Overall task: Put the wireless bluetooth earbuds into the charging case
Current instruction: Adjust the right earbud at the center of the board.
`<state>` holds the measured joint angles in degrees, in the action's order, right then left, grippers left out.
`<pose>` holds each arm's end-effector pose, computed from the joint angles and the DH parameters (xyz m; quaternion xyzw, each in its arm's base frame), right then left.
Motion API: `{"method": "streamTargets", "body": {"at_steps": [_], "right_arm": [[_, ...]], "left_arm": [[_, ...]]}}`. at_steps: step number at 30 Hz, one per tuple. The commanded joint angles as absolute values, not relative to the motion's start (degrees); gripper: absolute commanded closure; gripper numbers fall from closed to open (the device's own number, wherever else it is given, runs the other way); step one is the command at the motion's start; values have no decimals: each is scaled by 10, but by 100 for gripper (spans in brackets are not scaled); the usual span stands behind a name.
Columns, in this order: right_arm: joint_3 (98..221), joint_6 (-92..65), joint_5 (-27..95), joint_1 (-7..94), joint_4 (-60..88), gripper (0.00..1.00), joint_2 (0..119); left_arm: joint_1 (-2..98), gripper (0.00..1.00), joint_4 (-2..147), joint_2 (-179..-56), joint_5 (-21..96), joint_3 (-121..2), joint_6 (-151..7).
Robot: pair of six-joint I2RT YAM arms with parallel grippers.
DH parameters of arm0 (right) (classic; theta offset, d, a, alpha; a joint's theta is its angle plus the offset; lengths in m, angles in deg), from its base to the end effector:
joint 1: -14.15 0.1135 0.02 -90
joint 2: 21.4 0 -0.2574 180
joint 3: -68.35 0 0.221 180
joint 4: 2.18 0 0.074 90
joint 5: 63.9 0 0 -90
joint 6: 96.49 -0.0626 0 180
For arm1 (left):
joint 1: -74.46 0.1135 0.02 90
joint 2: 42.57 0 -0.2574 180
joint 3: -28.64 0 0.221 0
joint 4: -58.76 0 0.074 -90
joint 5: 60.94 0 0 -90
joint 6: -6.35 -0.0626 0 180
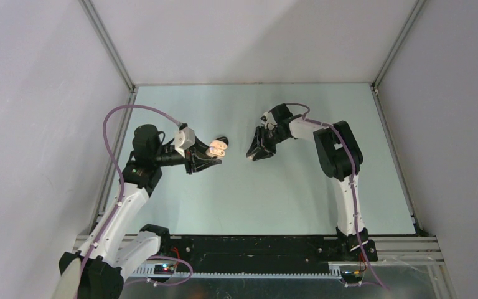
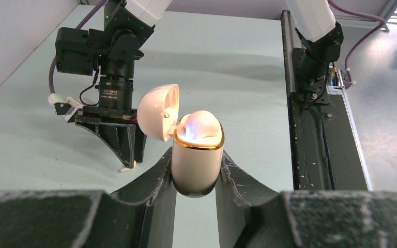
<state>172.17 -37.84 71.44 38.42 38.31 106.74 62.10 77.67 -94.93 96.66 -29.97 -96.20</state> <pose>0.3742 0.2176 0.1182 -0.0283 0.9040 0.4266 0.0025 0.1615 -0.0946 0.3199 0.4793 0.5586 -0.4335 0.5199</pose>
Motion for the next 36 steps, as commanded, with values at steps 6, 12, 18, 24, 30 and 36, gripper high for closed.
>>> {"method": "streamTargets", "body": {"at_steps": [6, 12, 18, 24, 30, 36], "right_arm": [[1728, -395, 706, 379, 357, 53, 1078], [1758, -404, 714, 367, 350, 53, 1093], [1797, -406, 722, 367, 354, 53, 1112], [1809, -390, 709, 369, 380, 54, 1118], [1772, -365, 651, 360, 417, 54, 1068], [1739, -353, 642, 361, 429, 54, 1033]], "left_arm": [[618, 88, 771, -947, 961, -314, -977], [618, 88, 772, -948, 960, -314, -980], [618, 88, 773, -950, 961, -315, -980], [618, 88, 775, -950, 963, -317, -980], [618, 88, 777, -949, 964, -317, -980], [617, 88, 776, -949, 965, -317, -980]]}}
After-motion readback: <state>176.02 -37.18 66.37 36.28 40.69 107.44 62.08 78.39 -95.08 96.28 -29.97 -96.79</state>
